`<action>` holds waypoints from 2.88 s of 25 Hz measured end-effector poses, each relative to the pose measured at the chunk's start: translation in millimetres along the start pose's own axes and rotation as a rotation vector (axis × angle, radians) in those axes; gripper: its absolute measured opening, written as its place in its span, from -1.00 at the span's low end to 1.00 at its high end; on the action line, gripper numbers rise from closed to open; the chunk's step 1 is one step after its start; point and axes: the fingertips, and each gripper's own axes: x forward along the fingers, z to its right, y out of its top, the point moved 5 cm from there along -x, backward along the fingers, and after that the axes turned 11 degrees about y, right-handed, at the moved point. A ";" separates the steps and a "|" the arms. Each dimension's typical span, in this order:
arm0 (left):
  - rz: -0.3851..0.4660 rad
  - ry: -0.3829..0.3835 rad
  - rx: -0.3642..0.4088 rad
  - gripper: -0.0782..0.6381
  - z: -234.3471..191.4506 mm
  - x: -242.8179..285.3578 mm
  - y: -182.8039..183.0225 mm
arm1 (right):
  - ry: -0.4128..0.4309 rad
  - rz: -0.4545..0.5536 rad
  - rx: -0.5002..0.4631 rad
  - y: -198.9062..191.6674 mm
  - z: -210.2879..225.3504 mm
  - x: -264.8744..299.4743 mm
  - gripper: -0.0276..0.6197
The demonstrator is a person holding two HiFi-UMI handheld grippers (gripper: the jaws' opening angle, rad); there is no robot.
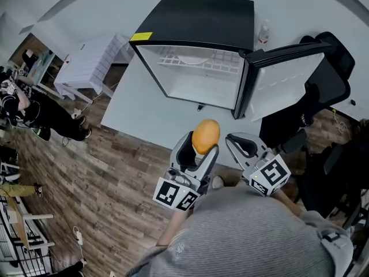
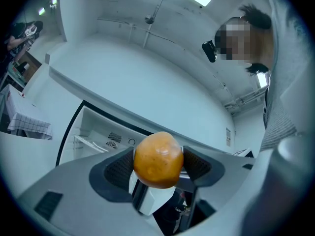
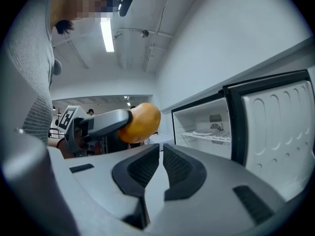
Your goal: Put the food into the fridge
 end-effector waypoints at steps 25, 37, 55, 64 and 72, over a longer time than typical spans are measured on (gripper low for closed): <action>-0.032 0.048 0.082 0.13 -19.7 67.5 -15.4 | 0.042 0.028 0.039 -1.7 45.1 -3.4 -0.87; -0.088 0.147 0.286 0.13 -76.8 142.8 -14.7 | 0.049 -0.006 0.067 0.6 73.3 -9.9 -0.87; -0.232 0.243 0.538 0.13 -133.3 252.4 -3.8 | 0.105 -0.022 0.082 -0.4 86.3 -5.9 -0.87; -0.291 0.260 0.597 0.13 -153.7 291.4 -4.4 | 0.108 -0.016 0.093 -4.5 79.9 -2.2 -0.87; -0.373 0.284 0.570 0.13 -170.6 311.1 -17.1 | 0.096 -0.012 0.115 -7.0 75.7 -5.4 -0.87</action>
